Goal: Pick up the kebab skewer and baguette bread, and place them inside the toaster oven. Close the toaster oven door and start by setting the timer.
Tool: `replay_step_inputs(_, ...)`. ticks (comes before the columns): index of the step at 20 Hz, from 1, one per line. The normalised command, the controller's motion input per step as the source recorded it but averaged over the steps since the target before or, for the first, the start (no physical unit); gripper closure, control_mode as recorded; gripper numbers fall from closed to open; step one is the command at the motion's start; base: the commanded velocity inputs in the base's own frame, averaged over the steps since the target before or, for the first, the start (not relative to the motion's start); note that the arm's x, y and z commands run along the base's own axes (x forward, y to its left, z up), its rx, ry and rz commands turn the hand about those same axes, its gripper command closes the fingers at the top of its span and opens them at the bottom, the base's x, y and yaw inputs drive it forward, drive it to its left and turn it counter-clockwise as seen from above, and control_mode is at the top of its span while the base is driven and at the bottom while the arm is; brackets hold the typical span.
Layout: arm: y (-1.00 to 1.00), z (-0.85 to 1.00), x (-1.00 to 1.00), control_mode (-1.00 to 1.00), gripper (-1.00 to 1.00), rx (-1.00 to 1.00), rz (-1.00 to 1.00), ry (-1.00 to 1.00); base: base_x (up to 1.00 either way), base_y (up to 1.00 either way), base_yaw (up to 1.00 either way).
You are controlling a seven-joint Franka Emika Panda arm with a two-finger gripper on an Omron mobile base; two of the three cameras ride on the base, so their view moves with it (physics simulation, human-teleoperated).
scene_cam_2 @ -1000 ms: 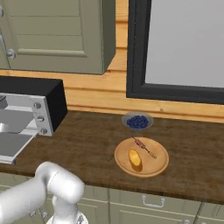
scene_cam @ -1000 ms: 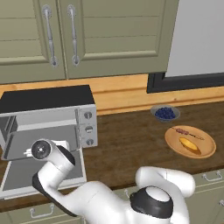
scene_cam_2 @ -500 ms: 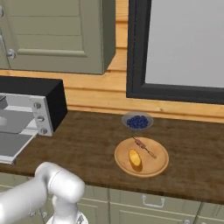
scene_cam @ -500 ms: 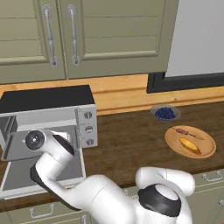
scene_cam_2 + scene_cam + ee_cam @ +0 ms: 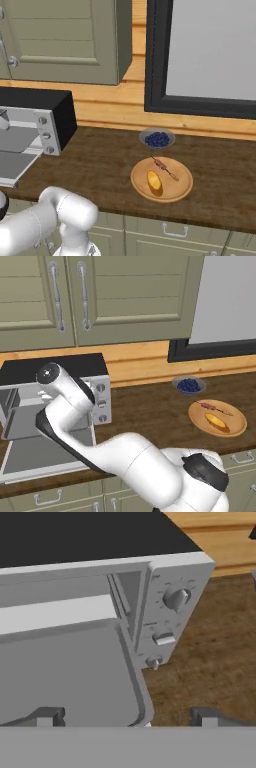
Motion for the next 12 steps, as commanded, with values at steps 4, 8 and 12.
replay_step_inputs(4, -1.0, 0.05, -0.42, -1.0, -1.0, 0.05, 0.0, 0.09, 0.0, 0.0, 0.0)
replay_step_inputs(8, -1.0, 0.0, -0.26, -1.0, -1.0, 0.12, 0.01, 0.07, 0.0, 0.0, 0.0)
replay_step_inputs(12, -1.0, 0.0, -0.23, -1.0, -1.0, 0.16, 0.01, 0.07, 0.0, 0.0, 0.0)
